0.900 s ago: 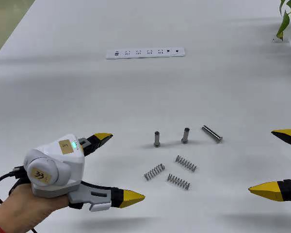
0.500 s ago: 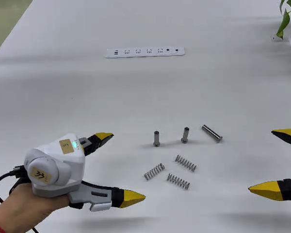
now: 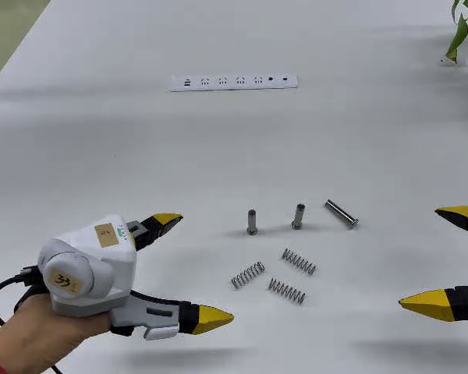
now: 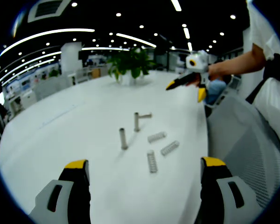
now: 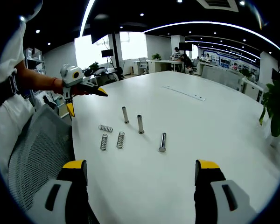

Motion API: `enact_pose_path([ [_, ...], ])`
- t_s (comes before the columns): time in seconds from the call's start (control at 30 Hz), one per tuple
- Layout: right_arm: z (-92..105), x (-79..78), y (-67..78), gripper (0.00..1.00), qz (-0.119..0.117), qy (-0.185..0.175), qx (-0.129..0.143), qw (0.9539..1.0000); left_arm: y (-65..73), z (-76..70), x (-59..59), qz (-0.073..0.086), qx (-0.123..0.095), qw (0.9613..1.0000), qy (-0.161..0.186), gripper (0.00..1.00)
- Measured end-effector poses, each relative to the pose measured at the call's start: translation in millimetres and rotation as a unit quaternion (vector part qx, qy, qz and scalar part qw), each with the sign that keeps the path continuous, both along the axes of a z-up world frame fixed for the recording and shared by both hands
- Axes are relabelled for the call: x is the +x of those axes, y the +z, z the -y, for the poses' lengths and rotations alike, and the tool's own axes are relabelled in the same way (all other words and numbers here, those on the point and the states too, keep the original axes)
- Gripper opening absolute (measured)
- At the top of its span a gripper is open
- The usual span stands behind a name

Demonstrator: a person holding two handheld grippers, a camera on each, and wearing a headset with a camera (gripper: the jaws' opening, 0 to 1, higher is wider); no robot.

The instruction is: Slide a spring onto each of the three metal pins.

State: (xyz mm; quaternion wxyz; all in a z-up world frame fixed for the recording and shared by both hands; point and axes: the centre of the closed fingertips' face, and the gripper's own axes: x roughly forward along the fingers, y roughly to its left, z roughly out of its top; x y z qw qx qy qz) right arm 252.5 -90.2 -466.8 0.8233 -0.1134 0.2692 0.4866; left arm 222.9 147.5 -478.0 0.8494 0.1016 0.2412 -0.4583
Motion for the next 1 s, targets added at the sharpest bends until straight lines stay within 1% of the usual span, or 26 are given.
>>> enact_pose_path([
  [0.4, -8.3, 14.8, 6.5, 0.95, 0.005, 0.017, -0.011, 0.9998, -1.4, 0.0, 1.9, -0.003, -0.004, 1.0000, 0.001, 1.00],
  [0.73, -19.3, 30.8, 10.9, 0.93, 0.009, 0.034, -0.023, 0.9991, -2.2, 0.9, 3.6, -0.005, -0.006, 1.0000, 0.000, 1.00],
  [0.83, -23.9, 35.8, 11.7, 0.92, 0.011, 0.041, -0.027, 0.9987, -2.3, 0.8, 3.9, -0.005, -0.008, 1.0000, 0.000, 1.00],
  [0.93, -27.2, 41.6, 11.3, 0.89, 0.008, 0.045, -0.034, 0.9984, -2.8, 0.2, 4.1, -0.006, -0.008, 1.0000, 0.001, 1.00],
  [1.0, -30.7, 45.7, 13.3, 0.87, 0.010, 0.049, -0.033, 0.9982, -2.4, 0.0, 4.6, -0.006, -0.009, 0.9999, 0.001, 1.00],
])
